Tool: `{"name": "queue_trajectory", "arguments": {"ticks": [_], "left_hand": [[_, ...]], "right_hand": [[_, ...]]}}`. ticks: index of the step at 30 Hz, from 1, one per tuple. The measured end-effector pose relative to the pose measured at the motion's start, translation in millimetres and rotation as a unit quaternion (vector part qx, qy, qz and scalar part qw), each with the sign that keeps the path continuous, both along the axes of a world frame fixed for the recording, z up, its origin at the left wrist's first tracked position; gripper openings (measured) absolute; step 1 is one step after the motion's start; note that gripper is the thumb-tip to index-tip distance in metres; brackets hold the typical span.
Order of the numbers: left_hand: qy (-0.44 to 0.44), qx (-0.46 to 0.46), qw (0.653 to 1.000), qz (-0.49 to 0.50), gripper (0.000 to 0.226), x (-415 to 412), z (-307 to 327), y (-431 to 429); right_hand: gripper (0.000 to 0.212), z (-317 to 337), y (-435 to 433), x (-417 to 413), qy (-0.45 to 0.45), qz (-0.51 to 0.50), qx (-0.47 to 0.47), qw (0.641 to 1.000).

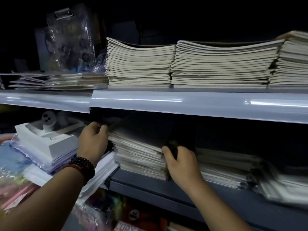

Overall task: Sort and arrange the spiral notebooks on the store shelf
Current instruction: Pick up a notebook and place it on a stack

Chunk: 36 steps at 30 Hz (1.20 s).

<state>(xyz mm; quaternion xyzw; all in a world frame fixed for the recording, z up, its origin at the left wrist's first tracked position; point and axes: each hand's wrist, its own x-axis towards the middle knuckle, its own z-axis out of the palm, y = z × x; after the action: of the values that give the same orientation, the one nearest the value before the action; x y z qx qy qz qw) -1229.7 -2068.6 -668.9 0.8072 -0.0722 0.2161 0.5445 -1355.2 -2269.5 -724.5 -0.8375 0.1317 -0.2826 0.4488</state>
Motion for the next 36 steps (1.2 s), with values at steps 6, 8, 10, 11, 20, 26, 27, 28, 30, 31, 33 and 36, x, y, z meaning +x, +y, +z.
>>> {"name": "queue_trajectory", "arguments": {"ticks": [6, 8, 10, 11, 20, 26, 27, 28, 30, 31, 33, 36], "left_hand": [[-0.030, -0.049, 0.993, -0.104, 0.008, -65, -20, 0], [-0.019, -0.021, 0.990, -0.139, 0.007, -88, -34, -8], [-0.022, 0.018, 0.986, -0.166, 0.009, -108, -49, -18], [-0.028, 0.040, 0.983, -0.175, 0.010, -116, -55, -24], [-0.177, 0.221, 0.957, -0.058, 0.009, -76, -31, -29], [-0.016, 0.286, 0.958, -0.008, 0.026, -1, 17, -20], [0.025, 0.271, 0.962, -0.028, 0.024, 11, 18, -20], [0.053, 0.243, 0.967, -0.050, 0.023, 22, 18, -19], [0.097, 0.190, 0.974, -0.081, 0.027, 37, 18, -17], [0.118, 0.184, 0.972, -0.090, 0.031, 45, 17, -18], [0.161, 0.202, 0.963, -0.077, 0.038, 45, 19, -23], [0.096, 0.374, 0.920, -0.068, 0.037, 37, 22, -24]], "right_hand": [[0.019, -12, -12, -65, -0.029, 0.023, -0.023, 0.999], [0.016, -19, -22, -91, -0.022, 0.014, -0.024, 0.999], [0.014, -27, -35, -114, -0.016, -0.005, -0.028, 0.999], [0.014, -29, -40, -123, -0.012, -0.013, -0.024, 1.000], [0.033, -24, -30, -105, 0.034, 0.031, 0.020, 0.999], [0.027, 12, -1, -31, 0.054, 0.020, 0.121, 0.991], [0.031, 17, 0, -18, 0.065, 0.009, 0.148, 0.987], [0.032, 20, 0, -7, 0.082, 0.006, 0.176, 0.981], [0.030, 25, -1, 10, 0.123, 0.005, 0.210, 0.970], [0.030, 25, 0, 17, 0.138, 0.003, 0.218, 0.966], [0.030, 26, 3, 27, 0.155, 0.003, 0.217, 0.964], [0.027, 27, 6, 39, 0.177, 0.018, 0.162, 0.971]]}}
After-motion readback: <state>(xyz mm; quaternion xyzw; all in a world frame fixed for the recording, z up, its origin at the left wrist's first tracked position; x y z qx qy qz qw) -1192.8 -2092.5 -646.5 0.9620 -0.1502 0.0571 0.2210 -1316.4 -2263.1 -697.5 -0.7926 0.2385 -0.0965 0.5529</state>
